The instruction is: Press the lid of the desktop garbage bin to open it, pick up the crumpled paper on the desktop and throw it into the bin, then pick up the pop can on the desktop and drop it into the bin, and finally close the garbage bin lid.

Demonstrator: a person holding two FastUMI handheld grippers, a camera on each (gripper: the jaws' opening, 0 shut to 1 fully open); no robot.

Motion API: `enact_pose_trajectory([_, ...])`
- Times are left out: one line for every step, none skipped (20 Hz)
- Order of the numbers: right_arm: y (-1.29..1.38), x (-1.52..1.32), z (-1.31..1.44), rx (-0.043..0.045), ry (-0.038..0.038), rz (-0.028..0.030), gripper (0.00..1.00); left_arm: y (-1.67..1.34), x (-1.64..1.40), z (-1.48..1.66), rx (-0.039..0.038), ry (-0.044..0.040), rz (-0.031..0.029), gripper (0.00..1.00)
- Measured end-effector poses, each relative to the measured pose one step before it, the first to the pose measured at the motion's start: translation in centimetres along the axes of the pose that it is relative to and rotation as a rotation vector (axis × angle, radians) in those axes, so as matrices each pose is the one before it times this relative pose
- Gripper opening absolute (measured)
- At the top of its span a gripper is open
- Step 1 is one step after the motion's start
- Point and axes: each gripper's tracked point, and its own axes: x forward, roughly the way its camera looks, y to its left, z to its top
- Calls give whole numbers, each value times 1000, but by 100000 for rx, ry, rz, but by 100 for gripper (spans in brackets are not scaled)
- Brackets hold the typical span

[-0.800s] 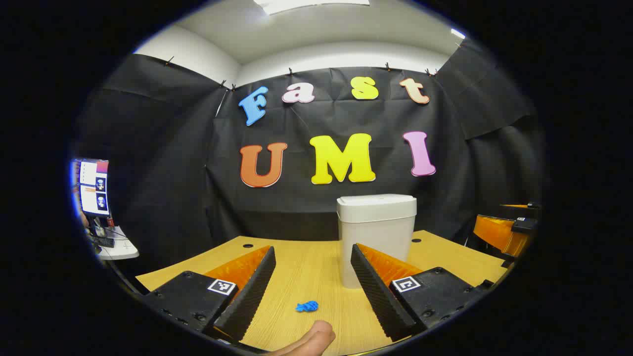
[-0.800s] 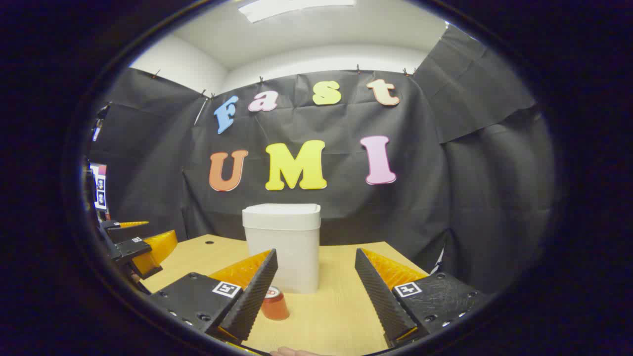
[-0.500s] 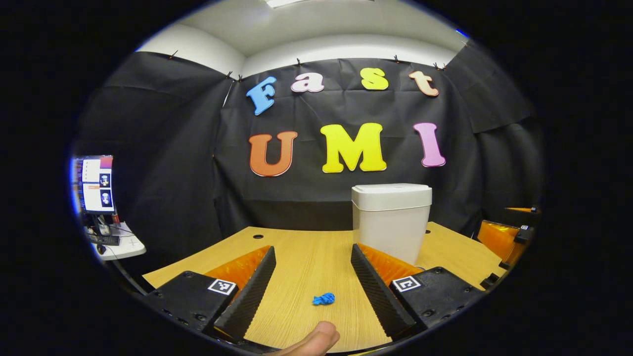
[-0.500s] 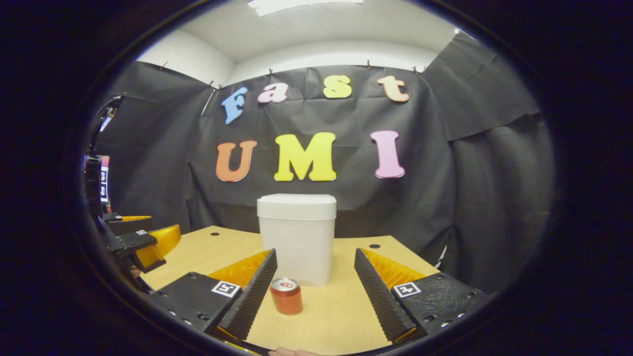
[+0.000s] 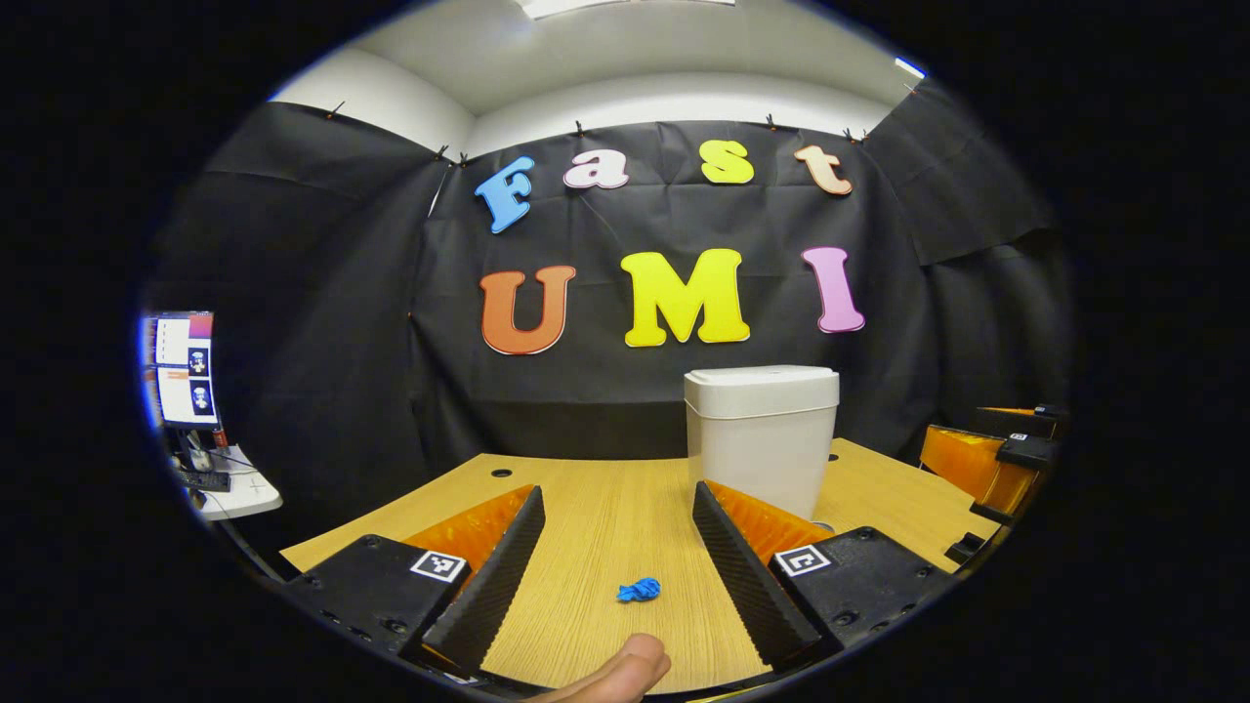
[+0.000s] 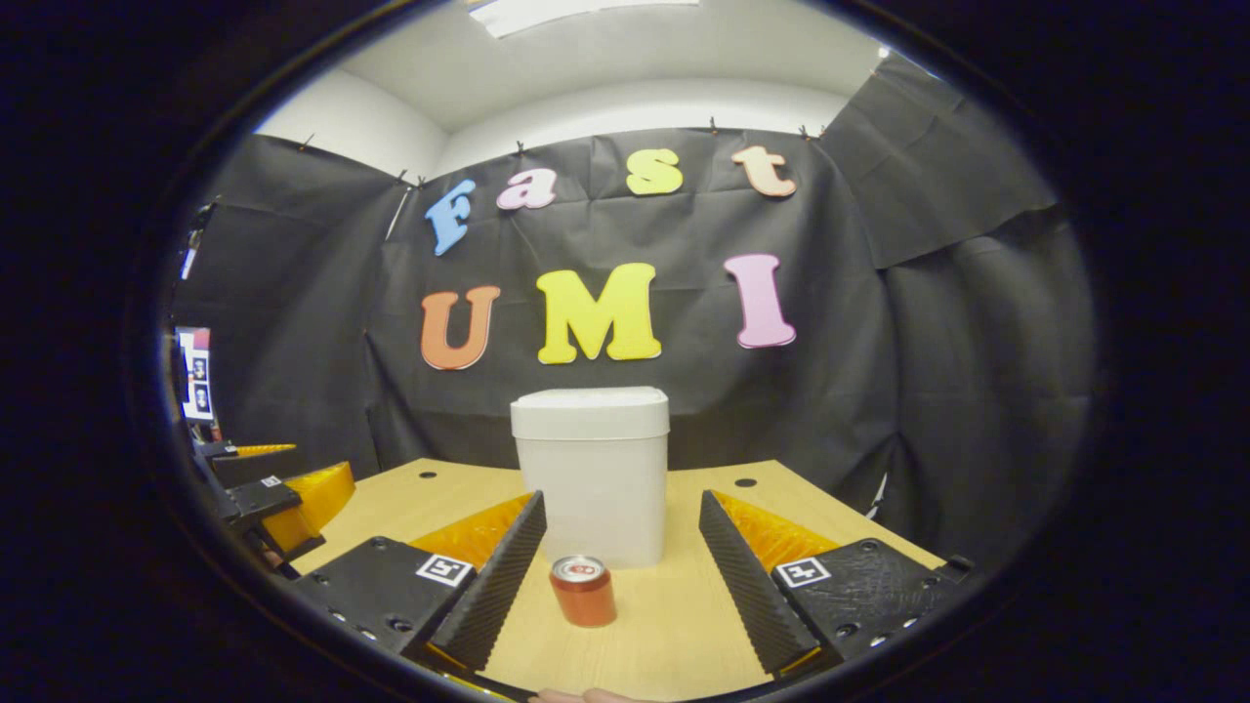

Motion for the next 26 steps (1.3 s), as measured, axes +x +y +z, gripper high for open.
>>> enact_pose_trajectory([-420, 108, 37, -1097, 255, -987, 96, -135, -38, -44, 59, 6, -334, 98])
enact_pose_trajectory([-665, -18, 135, -1263, -475, -1510, 96, -5, 47, -117, -277, 211, 38, 99])
enact_pose_trajectory([-453, 54, 135, -709, -368, -711, 97, -7, 3, -71, -243, 235, 118, 99])
enact_pose_trajectory([-148, -81, -105, -356, 15, -64, 96, -92, 46, -150, -195, 671, -58, 98])
enact_pose_trajectory([-247, -20, -24, -84, 67, -270, 96, -31, 148, -279, -254, 714, -172, 99])
enact_pose_trajectory([-171, 56, -74, -365, 179, 38, 94, -82, 48, -82, -219, 455, -212, 99])
enact_pose_trajectory([-37, 67, -52, -630, 280, 165, 96, 55, 26, -197, -259, 324, 126, 99])
enact_pose_trajectory([53, 3, -230, -824, 387, 232, 96, 42, 127, -92, -58, 500, 108, 99])
enact_pose_trajectory([130, 76, -24, -823, 408, 220, 96, -55, 49, -140, 2, 288, 26, 99])
enact_pose_trajectory([64, 166, -72, -659, 269, 315, 96, 54, 125, -109, -113, 403, 193, 99])
enact_pose_trajectory([29, 186, 165, 121, 27, -216, 96, 213, 140, -99, -264, 298, 211, 99])
enact_pose_trajectory([-42, 285, 258, 669, -207, -411, 96, 70, 107, -14, -308, 143, 188, 99])
enact_pose_trajectory([154, 250, 302, 290, -49, 262, 94, 27, 51, -168, -111, 184, 29, 99])
enact_pose_trajectory([150, 426, 241, -54, 46, 160, 92, 91, 22, -19, -66, -54, 79, 99])
enact_pose_trajectory([57, 371, 473, -255, -289, -13, 87, -68, 109, 22, 80, 156, -14, 99])
enact_pose_trajectory([320, 439, 523, -940, -392, 830, 85, -1, 51, -95, 126, 288, -64, 99])
enact_pose_trajectory([300, 395, 479, -548, 29, 660, 77, -13, 113, -258, -6, 483, -7, 99])
enact_pose_trajectory([526, 424, 569, 398, -89, 1947, 72, -1, 75, -53, -103, 361, -108, 99])
enact_pose_trajectory([506, 438, 607, 1194, -69, 1869, 68, -21, -31, -63, -172, 348, -59, 99])
enact_pose_trajectory([185, 580, 516, 1006, 384, 1178, 67, 49, 100, -81, -178, 338, -19, 99])
enact_pose_trajectory([320, 612, 846, 289, -68, 1251, 58, 105, 108, -156, -142, 295, 34, 99])
enact_pose_trajectory([309, 667, 692, -279, 77, 811, 49, 183, 51, -48, -193, 257, 227, 99])
enact_pose_trajectory([97, 790, 718, -1202, 69, 140, 37, 220, 68, -95, -226, 210, 362, 99])
enact_pose_trajectory([127, 721, 760, -1814, 101, 156, 37, 174, 136, -60, -215, 209, 383, 99])
enact_pose_trajectory([11, 826, 818, -914, 4, -584, 22, 283, 104, -34, -184, 138, 278, 99])
enact_pose_trajectory([280, 732, 733, -22, -185, 579, 18, 223, 114, -29, -275, 304, 442, 99])
